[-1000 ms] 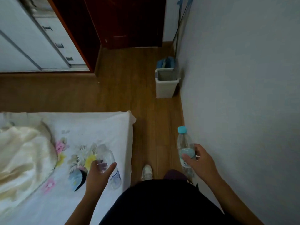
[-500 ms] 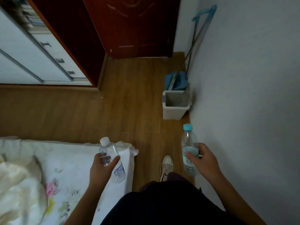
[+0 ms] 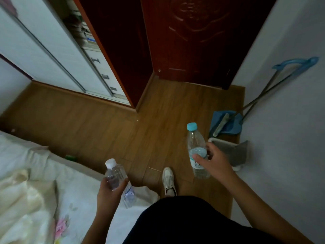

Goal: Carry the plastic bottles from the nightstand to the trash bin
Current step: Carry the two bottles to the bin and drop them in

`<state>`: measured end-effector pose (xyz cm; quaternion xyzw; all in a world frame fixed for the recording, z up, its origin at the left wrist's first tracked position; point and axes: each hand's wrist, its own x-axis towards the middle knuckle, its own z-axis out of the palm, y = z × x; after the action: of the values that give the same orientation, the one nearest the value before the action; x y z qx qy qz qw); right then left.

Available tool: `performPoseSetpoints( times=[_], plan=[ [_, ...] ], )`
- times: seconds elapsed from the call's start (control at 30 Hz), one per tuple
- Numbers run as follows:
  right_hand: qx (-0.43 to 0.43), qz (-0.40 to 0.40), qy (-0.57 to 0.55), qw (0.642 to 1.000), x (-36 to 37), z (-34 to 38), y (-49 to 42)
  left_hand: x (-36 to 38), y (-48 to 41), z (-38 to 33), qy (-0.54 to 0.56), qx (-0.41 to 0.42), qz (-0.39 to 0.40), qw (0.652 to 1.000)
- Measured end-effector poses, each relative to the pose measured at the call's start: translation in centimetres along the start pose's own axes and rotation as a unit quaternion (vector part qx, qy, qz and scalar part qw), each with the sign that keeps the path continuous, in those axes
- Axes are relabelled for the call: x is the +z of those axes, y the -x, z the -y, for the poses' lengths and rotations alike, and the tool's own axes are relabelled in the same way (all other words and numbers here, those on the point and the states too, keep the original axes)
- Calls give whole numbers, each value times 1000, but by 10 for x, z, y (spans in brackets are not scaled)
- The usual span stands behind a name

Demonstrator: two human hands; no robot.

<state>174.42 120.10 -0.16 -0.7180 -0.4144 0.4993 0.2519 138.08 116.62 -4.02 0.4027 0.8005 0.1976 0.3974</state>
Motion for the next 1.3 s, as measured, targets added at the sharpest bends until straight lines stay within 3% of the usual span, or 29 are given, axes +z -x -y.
performPoseSetpoints(
  times=[0.23,0.47,0.6,0.97,1.17,1.3],
  plan=[
    [37,-52,-24,998,-12,27,-75,-4,-115,-102,30,50,47,997],
    [78,-154,6,985,-52,38,-135,31,-214,-218,-8,127,112,986],
    [109,-168,3,980,-67,45,-189,61,-270,-270,-38,146,127,980],
    [28,-180,-22,983,-114,162,-354,85,-397,-425,-84,179,144,970],
    [50,-274,-66,958,-123,199,-391,117,-475,-505,-106,202,210,951],
    [127,-380,-80,913,-98,193,-375,152,-499,-560,-139,249,310,907]
  ],
)
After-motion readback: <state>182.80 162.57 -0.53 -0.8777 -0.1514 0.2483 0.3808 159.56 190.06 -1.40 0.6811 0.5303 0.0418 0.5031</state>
